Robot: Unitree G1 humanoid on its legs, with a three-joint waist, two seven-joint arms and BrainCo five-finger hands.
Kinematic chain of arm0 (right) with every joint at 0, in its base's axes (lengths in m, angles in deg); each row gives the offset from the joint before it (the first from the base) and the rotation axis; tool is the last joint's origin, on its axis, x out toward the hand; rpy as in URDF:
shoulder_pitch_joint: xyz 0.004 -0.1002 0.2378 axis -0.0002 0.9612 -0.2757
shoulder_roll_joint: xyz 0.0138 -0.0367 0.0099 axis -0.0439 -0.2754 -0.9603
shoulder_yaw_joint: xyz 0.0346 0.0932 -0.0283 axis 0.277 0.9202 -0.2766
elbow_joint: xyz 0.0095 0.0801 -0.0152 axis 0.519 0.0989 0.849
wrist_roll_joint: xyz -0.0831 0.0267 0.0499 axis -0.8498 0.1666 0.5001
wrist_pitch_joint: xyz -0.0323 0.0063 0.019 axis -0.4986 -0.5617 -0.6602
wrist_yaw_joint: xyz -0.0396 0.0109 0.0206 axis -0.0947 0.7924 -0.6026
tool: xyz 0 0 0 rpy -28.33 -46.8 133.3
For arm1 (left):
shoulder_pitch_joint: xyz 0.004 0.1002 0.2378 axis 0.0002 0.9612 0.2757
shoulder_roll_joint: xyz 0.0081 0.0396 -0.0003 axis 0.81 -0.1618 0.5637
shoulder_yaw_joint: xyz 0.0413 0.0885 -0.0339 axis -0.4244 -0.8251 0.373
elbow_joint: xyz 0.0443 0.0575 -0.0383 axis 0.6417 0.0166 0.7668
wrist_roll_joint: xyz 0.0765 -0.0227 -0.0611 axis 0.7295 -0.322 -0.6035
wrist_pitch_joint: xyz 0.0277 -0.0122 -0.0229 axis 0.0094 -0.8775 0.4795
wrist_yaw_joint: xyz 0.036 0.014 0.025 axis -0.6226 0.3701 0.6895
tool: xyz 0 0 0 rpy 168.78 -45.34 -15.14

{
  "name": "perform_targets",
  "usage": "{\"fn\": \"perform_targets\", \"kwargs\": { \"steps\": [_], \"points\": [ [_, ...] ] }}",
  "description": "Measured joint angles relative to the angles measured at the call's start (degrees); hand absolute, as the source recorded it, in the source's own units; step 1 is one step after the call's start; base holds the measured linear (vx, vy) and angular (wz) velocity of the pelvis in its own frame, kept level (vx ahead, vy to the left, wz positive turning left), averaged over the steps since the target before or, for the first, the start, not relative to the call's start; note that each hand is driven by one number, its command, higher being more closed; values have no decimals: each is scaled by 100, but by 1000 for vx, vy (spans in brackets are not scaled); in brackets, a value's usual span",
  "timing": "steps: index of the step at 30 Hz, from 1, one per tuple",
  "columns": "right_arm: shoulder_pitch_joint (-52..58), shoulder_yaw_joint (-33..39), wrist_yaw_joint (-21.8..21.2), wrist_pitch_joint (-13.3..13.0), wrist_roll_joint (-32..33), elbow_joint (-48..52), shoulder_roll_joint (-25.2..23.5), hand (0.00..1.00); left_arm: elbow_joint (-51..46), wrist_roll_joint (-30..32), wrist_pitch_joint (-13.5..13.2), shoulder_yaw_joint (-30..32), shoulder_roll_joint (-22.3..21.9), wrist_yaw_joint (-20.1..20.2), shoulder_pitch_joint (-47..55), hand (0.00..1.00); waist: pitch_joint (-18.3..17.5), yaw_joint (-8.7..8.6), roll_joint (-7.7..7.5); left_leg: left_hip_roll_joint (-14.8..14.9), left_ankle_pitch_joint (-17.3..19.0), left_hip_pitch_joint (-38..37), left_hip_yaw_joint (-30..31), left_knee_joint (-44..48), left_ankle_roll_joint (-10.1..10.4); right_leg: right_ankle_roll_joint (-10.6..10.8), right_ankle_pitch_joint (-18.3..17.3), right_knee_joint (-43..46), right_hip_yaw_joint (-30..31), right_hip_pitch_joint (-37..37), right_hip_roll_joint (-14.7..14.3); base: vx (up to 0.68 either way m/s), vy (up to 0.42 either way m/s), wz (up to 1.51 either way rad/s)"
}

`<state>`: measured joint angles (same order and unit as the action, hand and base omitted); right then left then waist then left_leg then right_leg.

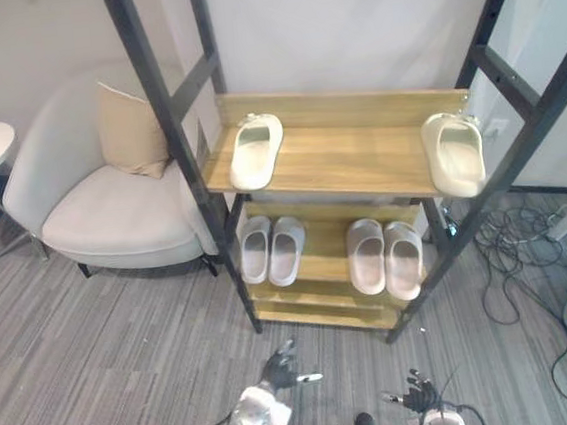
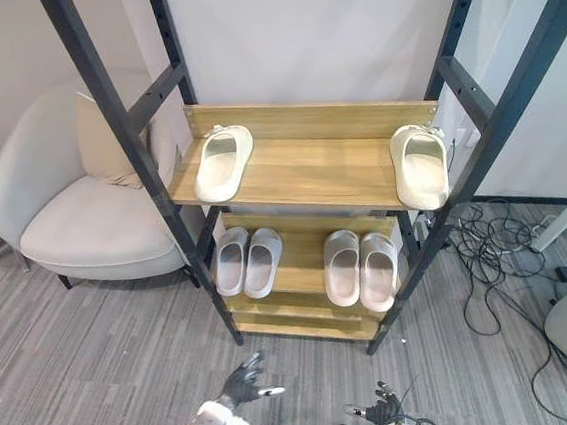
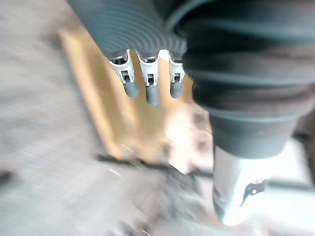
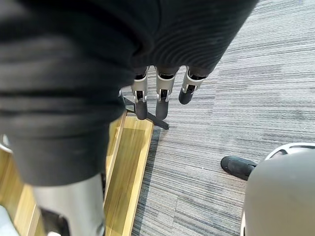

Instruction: Organize the slippers on the shoe rack

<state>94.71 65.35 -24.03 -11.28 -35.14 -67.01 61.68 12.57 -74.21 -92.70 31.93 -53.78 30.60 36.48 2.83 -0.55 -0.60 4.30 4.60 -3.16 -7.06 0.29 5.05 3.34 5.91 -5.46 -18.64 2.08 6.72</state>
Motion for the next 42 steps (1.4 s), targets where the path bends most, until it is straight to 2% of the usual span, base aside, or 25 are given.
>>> {"fn": "perform_targets", "kwargs": {
  "steps": [2,8,10,15,18,22,23,25,29,36,42],
  "points": [
    [0,-13,-2,-5,0,-45,18,0,-702,-286,-58,-361,-4,154,-100,0,-53,0,-2,1,-39,-1,94,-32,-5,-17,-28,2,-19,3,-30,43,-36,5],
    [5,-170,-5,-14,-6,-54,84,0,-1533,-513,-191,-441,11,121,-679,0,-143,-19,55,1,-193,-108,247,-224,-22,19,-106,40,-144,75,-92,81,-26,10],
    [9,-227,-12,-20,-10,-53,108,0,-1811,-509,-234,-292,17,76,-963,0,-148,-31,48,7,-193,-186,279,-233,-19,-4,-124,40,-173,157,-107,125,-6,9],
    [-36,-412,-50,-27,-14,-53,124,0,-2171,-498,-333,355,43,-367,-1600,0,-147,-55,34,16,-147,-253,278,-274,-9,-5,-168,37,-192,177,-122,97,13,0],
    [-70,-479,-56,-11,-58,-53,118,0,-2175,-497,-354,765,209,-641,-1934,0,-142,-88,27,12,-140,-288,262,-317,-17,-20,-179,35,-179,180,-124,60,19,-3],
    [-119,-509,-64,28,-65,-50,116,0,-1791,-370,-356,1509,505,-970,-2652,0,-113,-185,-20,9,-121,-292,128,-315,-28,-21,-170,3,-87,134,-123,-5,23,-14],
    [-154,-508,-67,53,-66,-46,118,0,-1562,-306,-354,1907,644,-1150,-2952,0,-90,-201,-38,16,-99,-280,30,-313,-28,-21,-136,-7,39,45,-136,-38,28,-38],
    [-158,-502,-77,73,-64,-29,119,0,-1392,-263,-350,2185,795,-1265,-3189,0,-78,-214,-49,24,-82,-253,-92,-309,-26,-33,-101,-8,144,-55,-151,-40,17,-43],
    [-149,-426,-98,104,-73,174,126,0,-754,-139,-306,2667,1461,-1573,-4039,0,-27,-300,-43,29,-78,-73,-337,-297,-22,-51,-25,-7,369,-378,-176,-16,0,-33],
    [-192,-351,-145,100,-244,182,101,0,177,-40,-184,2918,2085,-1836,-5255,0,34,-324,-43,1,-34,320,-477,-108,-67,-89,113,34,720,-813,-161,9,-12,-20],
    [-354,-395,-151,98,-273,201,86,0,888,-48,-87,2928,2494,-1882,-6027,0,306,-320,-101,-5,123,733,-634,218,-124,-111,318,34,1058,-1232,-139,-73,-17,-24]
  ]
}}
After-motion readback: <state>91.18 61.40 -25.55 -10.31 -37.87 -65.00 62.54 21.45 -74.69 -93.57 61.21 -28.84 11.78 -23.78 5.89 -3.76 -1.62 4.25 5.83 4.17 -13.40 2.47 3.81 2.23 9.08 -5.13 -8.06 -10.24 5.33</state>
